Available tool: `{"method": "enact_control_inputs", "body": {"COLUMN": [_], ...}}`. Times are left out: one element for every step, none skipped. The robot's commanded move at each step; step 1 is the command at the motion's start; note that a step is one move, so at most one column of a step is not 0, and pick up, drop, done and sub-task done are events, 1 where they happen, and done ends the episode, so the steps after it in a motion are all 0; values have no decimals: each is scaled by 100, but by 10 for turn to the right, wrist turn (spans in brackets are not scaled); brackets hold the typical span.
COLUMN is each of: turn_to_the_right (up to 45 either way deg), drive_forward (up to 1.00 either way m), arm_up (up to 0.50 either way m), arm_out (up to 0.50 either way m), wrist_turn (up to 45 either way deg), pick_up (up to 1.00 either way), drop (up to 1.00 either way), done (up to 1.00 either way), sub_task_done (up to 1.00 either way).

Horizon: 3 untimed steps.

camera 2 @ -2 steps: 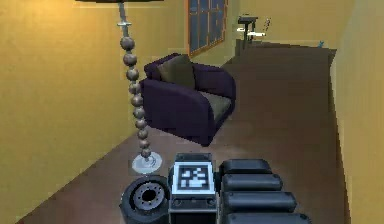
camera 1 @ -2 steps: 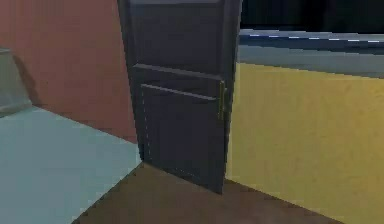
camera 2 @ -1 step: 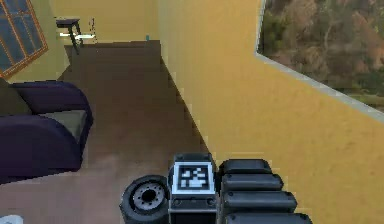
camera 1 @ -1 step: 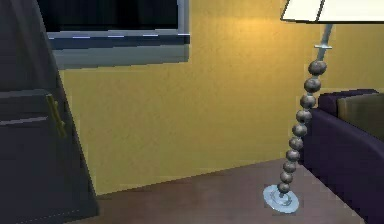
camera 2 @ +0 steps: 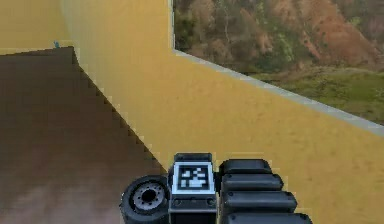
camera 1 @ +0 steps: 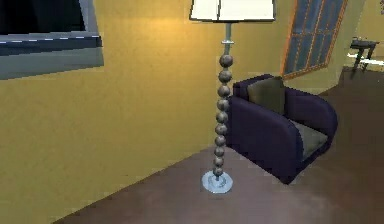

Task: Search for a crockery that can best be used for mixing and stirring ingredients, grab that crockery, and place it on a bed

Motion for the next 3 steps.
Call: {"method": "enact_control_inputs", "body": {"turn_to_the_right": [0,-450,-270], "drive_forward": [5,0,0], "arm_up": [0,0,0], "arm_out": [0,0,0], "wrist_turn": [0,0,0], "pick_up": [0,0,0], "drop": [0,0,0], "done": [0,0,0], "sub_task_done": [0,0,0]}}
